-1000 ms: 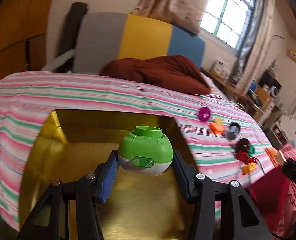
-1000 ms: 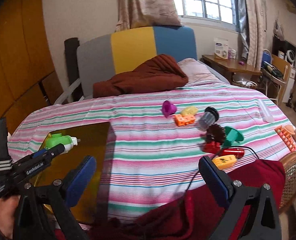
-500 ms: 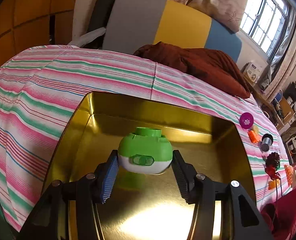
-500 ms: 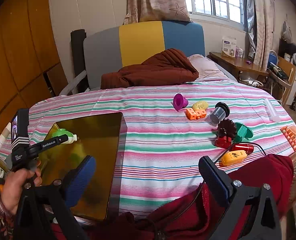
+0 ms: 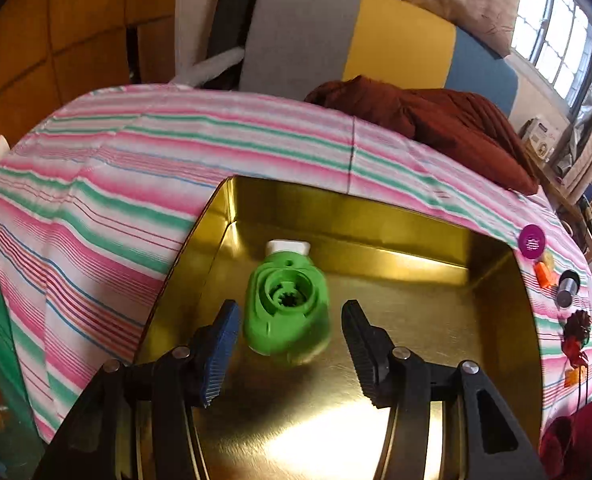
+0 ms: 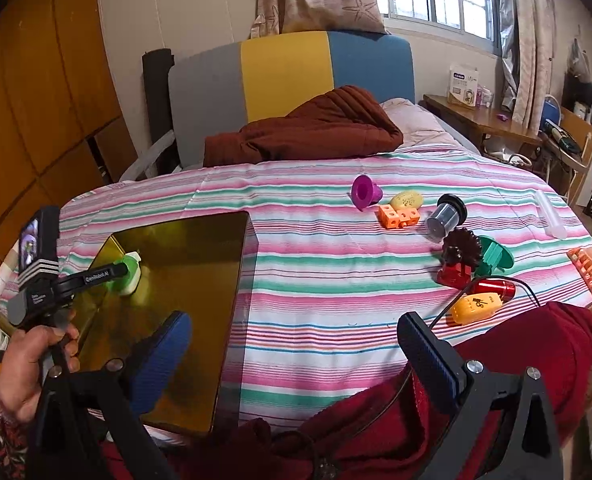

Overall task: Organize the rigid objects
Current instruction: 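Carry the green container over the gold tray and release it with the left gripper, then grasp the dark brown peg stand with the right gripper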

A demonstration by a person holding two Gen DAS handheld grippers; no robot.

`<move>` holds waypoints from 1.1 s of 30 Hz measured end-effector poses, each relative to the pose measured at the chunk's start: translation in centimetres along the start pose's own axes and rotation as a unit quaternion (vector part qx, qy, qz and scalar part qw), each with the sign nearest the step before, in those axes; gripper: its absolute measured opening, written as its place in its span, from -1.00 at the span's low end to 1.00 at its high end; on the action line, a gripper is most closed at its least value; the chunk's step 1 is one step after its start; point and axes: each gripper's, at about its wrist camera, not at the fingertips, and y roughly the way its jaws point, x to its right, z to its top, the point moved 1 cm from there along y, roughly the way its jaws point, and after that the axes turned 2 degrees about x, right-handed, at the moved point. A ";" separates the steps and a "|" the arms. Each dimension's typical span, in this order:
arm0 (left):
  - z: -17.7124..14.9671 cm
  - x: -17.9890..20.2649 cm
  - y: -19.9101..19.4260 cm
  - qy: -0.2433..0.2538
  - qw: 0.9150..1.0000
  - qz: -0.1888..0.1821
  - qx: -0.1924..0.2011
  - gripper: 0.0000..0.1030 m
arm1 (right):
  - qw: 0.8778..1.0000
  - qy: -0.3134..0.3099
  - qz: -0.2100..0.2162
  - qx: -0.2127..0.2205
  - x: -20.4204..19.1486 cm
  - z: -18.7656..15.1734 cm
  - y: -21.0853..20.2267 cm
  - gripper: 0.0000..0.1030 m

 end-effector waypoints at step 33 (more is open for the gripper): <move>-6.5 6.7 -6.8 0.080 0.990 -0.110 0.028 0.04 | 0.977 0.156 -0.114 -0.089 20.4 8.5 12.0 0.72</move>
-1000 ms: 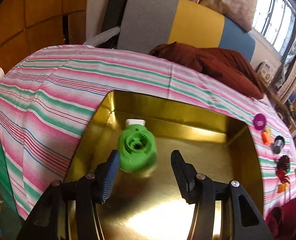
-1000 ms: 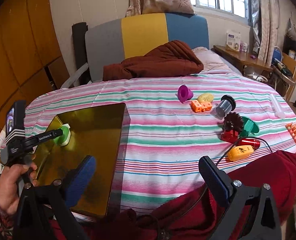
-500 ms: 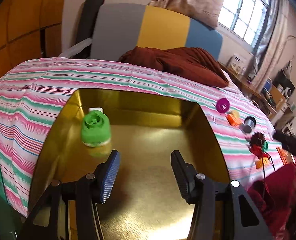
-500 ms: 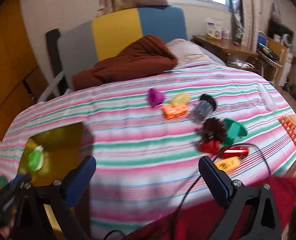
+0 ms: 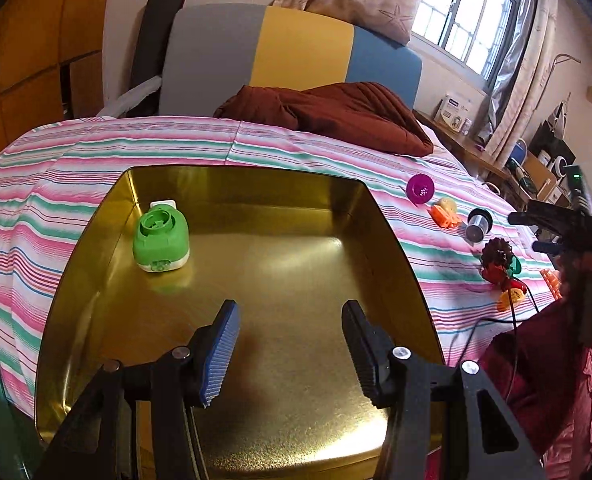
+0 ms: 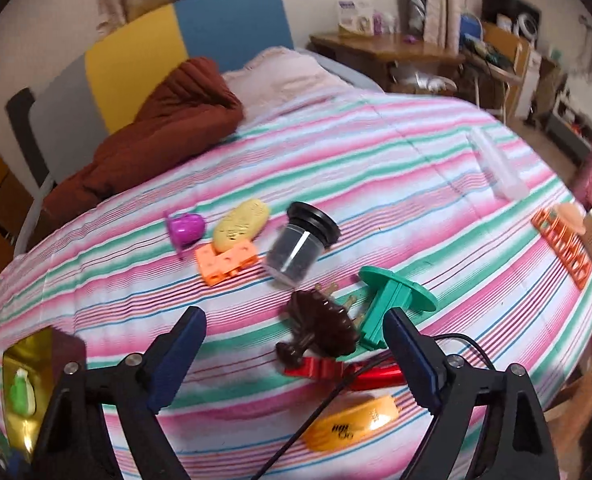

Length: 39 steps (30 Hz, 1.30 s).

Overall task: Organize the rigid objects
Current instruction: 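Grasp the dark brown peg stand with the right gripper, then carry the brown peg stand into the gold tray and open the right gripper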

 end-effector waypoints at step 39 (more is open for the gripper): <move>-1.6 -0.7 -1.4 0.011 1.000 0.021 0.000 0.04 | 0.987 -0.081 0.136 -0.030 -7.1 -3.3 2.7 0.23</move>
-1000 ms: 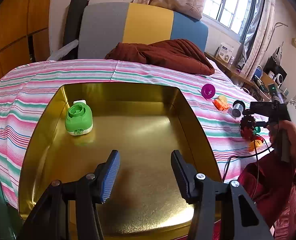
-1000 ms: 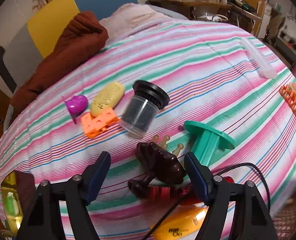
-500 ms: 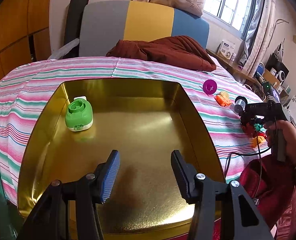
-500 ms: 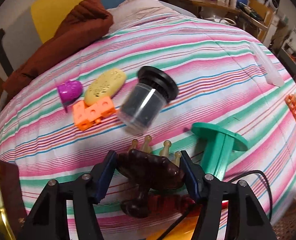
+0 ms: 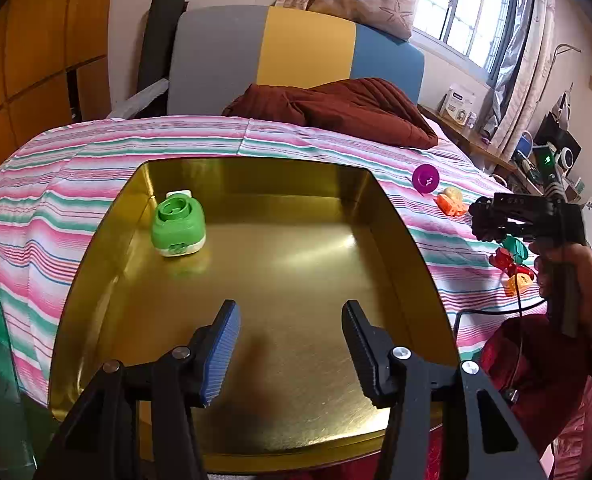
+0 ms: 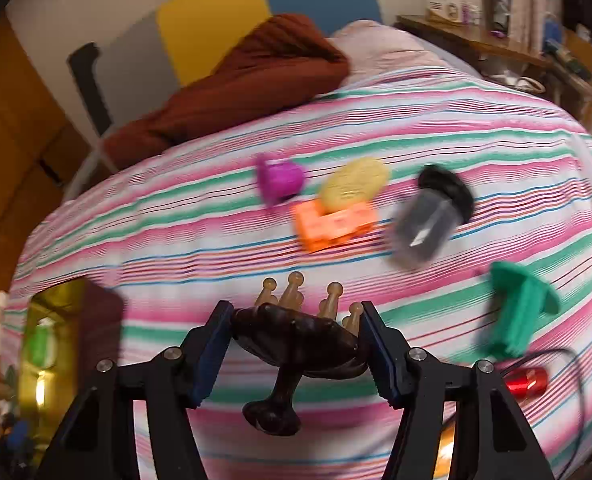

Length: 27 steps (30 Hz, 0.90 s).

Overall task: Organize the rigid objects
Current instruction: 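Carry the brown peg stand into the gold tray and open the right gripper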

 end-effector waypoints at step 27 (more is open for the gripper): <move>-2.7 -6.9 -3.3 -0.058 0.998 0.020 0.019 0.04 | 0.970 -0.207 0.089 -0.094 -28.3 -6.1 6.7 0.23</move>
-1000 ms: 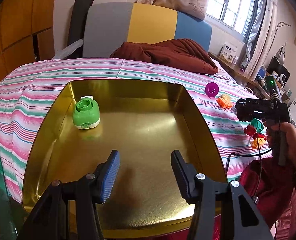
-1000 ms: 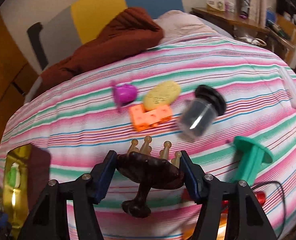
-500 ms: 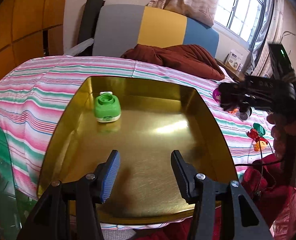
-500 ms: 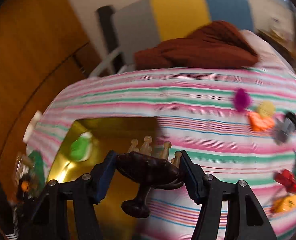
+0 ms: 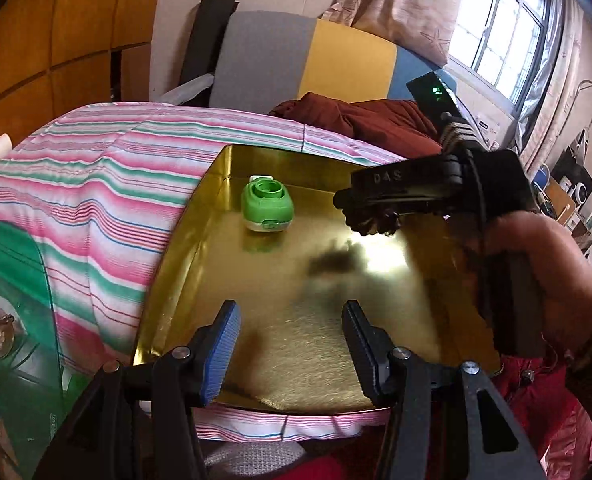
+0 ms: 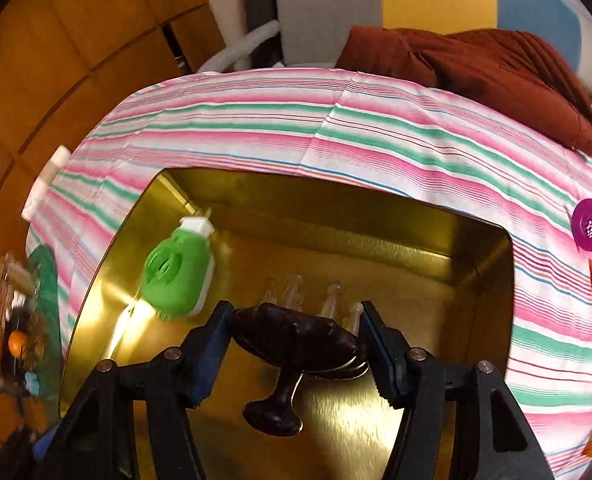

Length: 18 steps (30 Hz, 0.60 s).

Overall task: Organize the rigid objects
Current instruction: 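Carry the brown peg stand into the gold tray and open the right gripper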

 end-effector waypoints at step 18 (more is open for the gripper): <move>-0.3 0.1 0.3 0.001 1.000 0.005 -0.006 0.04 | 0.998 0.026 0.043 0.030 -0.4 2.1 0.4 0.34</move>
